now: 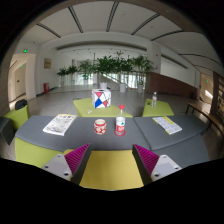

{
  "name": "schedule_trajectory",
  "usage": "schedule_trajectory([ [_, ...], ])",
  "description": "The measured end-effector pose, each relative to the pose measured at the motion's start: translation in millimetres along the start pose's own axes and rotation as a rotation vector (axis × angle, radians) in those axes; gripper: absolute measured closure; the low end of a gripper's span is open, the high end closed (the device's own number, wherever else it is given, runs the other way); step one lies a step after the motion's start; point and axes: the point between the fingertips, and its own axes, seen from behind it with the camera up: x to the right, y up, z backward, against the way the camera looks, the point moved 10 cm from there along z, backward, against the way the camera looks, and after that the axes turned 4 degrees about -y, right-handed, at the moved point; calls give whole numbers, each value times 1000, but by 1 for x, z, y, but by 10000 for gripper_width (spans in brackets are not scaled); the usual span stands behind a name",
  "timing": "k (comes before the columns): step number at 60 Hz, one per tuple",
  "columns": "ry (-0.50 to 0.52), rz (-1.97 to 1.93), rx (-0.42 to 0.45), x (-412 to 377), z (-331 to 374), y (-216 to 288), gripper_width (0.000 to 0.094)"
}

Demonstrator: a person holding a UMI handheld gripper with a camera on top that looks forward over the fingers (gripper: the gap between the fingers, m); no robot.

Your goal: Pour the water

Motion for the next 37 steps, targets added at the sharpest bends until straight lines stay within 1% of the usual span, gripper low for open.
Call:
schedule_trajectory([
  [8,2,-20,12,-3,55,-6,85],
  [18,-6,-23,43,-1,96,-5,85],
  [32,21,-28,57,-3,118,-7,82],
  [37,-5,-8,62,5,119,-7,90],
])
